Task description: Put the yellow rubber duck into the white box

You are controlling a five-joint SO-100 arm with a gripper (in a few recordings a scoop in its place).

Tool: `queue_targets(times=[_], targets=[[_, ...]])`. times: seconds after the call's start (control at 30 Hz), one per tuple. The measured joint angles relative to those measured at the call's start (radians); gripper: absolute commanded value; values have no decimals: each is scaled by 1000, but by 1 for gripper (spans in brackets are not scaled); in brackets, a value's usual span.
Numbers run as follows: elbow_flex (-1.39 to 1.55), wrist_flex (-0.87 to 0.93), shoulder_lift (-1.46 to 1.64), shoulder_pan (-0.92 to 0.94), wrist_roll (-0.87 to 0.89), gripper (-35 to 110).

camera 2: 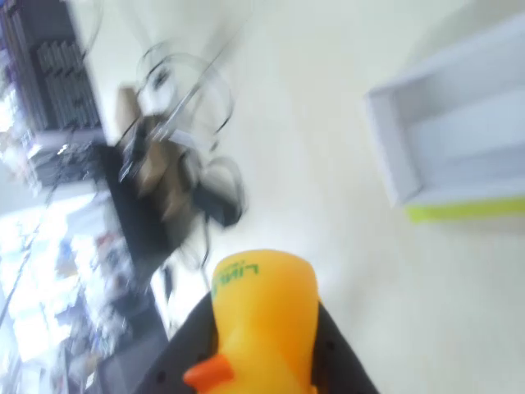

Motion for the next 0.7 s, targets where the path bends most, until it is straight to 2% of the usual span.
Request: queue_targets(times=[0.33, 0.53, 0.7], targets=[[594, -523, -14, 84, -89, 0], [769, -672, -23, 98, -167, 0], [795, -715, -97, 100, -207, 0]])
